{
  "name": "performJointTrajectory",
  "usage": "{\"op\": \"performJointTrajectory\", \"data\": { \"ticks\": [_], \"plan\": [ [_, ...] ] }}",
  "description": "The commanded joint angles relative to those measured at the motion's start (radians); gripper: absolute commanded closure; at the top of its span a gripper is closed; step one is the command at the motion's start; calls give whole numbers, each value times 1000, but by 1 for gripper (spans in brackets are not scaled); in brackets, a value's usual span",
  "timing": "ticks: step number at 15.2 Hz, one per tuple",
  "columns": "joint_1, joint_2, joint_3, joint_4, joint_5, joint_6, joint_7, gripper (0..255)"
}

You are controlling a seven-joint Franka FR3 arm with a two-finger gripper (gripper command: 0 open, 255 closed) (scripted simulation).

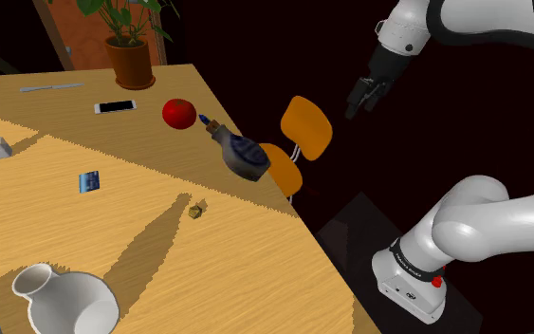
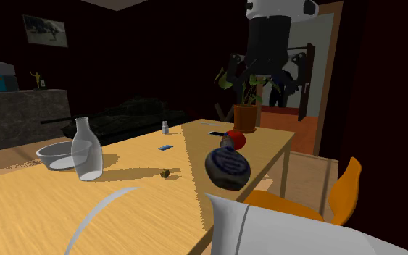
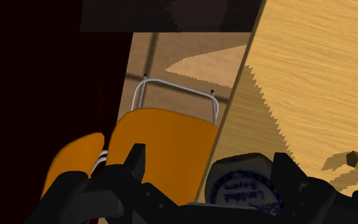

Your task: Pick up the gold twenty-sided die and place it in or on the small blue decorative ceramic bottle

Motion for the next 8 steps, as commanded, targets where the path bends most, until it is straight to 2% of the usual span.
{"op": "performJointTrajectory", "data": {
  "ticks": [1,8],
  "plan": [
    [0,0,0,0,0,0,0,0],
    [46,128,95,-62,82,191,93,0]
  ]
}}
